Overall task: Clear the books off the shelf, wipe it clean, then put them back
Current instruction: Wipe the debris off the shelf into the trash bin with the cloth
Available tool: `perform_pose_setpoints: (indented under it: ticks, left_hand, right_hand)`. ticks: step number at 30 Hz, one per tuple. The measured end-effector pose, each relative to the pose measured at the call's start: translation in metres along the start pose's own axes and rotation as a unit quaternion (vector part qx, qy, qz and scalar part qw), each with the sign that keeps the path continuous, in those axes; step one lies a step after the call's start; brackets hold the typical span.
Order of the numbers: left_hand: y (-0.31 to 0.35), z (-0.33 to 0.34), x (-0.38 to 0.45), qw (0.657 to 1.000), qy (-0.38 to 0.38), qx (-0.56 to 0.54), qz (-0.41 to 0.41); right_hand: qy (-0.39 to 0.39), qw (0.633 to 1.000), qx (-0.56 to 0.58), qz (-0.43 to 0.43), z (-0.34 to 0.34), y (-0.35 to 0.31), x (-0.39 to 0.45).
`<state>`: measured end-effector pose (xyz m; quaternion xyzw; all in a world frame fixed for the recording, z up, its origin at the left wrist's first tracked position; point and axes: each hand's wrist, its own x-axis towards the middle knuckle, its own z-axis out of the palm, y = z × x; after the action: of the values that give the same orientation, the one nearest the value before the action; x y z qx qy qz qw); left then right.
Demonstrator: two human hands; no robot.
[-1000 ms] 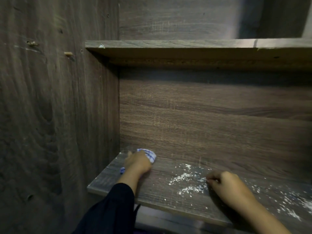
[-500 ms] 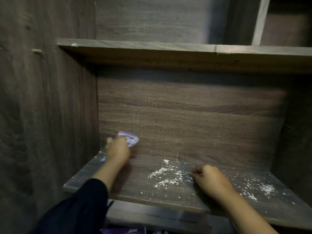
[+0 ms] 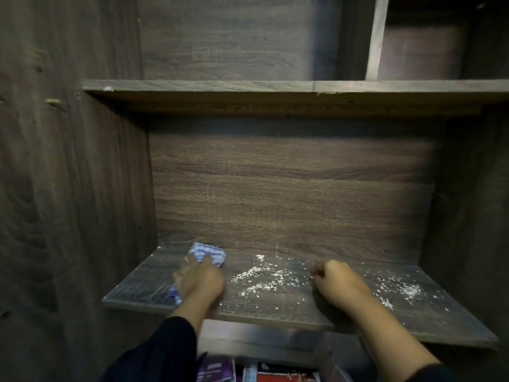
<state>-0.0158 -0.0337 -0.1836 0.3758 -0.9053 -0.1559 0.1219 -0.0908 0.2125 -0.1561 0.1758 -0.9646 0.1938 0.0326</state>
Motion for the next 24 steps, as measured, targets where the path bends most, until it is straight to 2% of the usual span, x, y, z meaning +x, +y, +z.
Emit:
perform_pose_setpoints:
  ticks: [3, 5, 7, 9, 10, 11, 13, 14, 17, 19, 21, 22, 24]
  left_hand:
    - [0.054, 0.017, -0.027, 0.997, -0.017, -0.031, 0.068]
    - [0.086, 0.027, -0.038, 0.986, -0.033, -0.127, 0.103]
    - [0.111, 0.028, -0.045, 0.943, -0.073, -0.301, 0.121]
    - [0.124, 0.017, -0.041, 0.866, -0.101, -0.481, 0.088]
    - [0.122, 0.012, -0.033, 0.838, -0.082, -0.535, 0.069]
    - [0.115, 0.002, -0.024, 0.847, -0.038, -0.526, 0.069]
    - [0.085, -0.02, -0.001, 0.906, 0.067, -0.406, 0.096]
    - [0.066, -0.035, 0.009, 0.925, 0.105, -0.351, 0.102]
    - [0.0, -0.071, 0.025, 0.965, 0.149, -0.194, 0.098]
    - [-0.04, -0.073, 0.029, 0.99, 0.113, -0.075, 0.036]
    - [-0.069, -0.062, 0.022, 1.0, 0.015, 0.021, -0.012]
    - [-0.077, -0.05, 0.018, 0.998, -0.032, 0.056, -0.026]
    - [-0.076, -0.032, 0.012, 0.995, -0.06, 0.069, -0.046]
  right_hand:
    - [0.0, 1.0, -0.006, 0.005, -0.004, 0.008, -0.003]
    - [0.006, 1.0, -0.016, 0.011, -0.006, 0.014, -0.005]
    - [0.013, 1.0, -0.023, 0.015, -0.007, 0.018, -0.006]
    - [0.018, 0.999, -0.027, 0.014, -0.01, 0.021, -0.007]
    - [0.018, 0.999, -0.03, 0.013, -0.012, 0.023, -0.006]
    - [0.014, 0.999, -0.031, 0.012, -0.013, 0.024, -0.006]
    - [0.009, 0.999, -0.029, 0.011, -0.015, 0.024, -0.007]
    - [0.008, 1.0, -0.027, 0.009, -0.016, 0.024, -0.007]
    - [0.012, 1.0, -0.02, 0.007, -0.022, 0.02, -0.01]
    - [0.021, 1.0, -0.024, 0.002, -0.027, 0.018, -0.014]
    - [0.027, 0.999, -0.03, 0.0, -0.033, 0.016, -0.019]
    - [0.028, 0.999, -0.035, 0.0, -0.035, 0.015, -0.023]
    - [0.027, 0.999, -0.042, 0.001, -0.04, 0.015, -0.029]
